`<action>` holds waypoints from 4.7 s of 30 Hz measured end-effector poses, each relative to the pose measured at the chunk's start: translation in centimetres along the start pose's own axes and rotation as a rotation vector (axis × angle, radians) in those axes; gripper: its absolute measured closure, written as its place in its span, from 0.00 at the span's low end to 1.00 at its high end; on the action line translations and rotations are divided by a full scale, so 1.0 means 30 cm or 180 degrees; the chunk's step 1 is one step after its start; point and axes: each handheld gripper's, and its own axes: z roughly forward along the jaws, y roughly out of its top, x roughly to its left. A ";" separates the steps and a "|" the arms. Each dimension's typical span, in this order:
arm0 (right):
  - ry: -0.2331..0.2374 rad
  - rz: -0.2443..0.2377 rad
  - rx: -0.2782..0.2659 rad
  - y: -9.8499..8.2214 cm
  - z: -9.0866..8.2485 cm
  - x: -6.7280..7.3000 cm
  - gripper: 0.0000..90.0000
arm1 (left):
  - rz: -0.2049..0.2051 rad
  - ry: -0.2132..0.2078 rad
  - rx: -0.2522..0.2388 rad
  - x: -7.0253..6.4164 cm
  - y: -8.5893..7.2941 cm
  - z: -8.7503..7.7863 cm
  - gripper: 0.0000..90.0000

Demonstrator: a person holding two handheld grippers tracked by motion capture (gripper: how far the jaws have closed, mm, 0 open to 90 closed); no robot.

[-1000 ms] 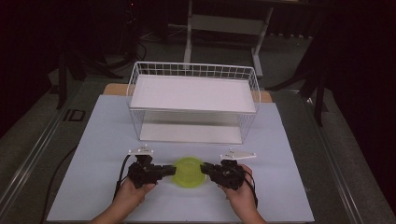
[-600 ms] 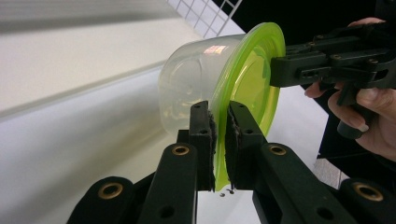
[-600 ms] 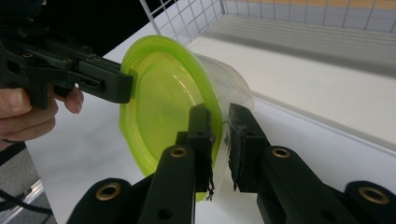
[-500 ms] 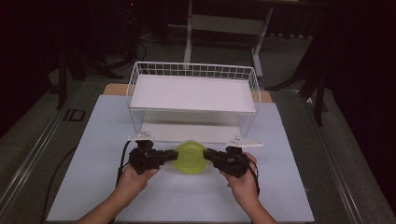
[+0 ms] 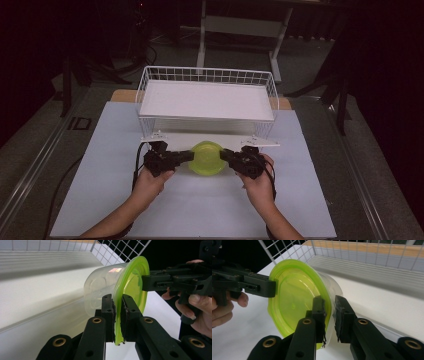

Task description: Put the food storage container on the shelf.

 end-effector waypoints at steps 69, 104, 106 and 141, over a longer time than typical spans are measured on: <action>-0.0538 0.0320 -0.0152 0.003 0.223 -0.151 0.85 | -0.0020 0.0795 -0.0220 0.133 0.017 0.203 0.76; -0.0783 0.0375 -0.0592 0.010 0.254 -0.172 0.73 | 0.0010 0.0809 -0.0303 0.122 0.009 0.161 0.60; -0.0813 0.0319 -0.0596 0.006 0.243 -0.168 0.70 | 0.0017 0.0795 -0.0299 0.120 0.008 0.158 0.60; -0.0531 0.0048 -0.0033 -0.118 0.257 -0.030 1.00 | 0.0821 0.0451 -0.0445 -0.029 -0.184 0.012 0.01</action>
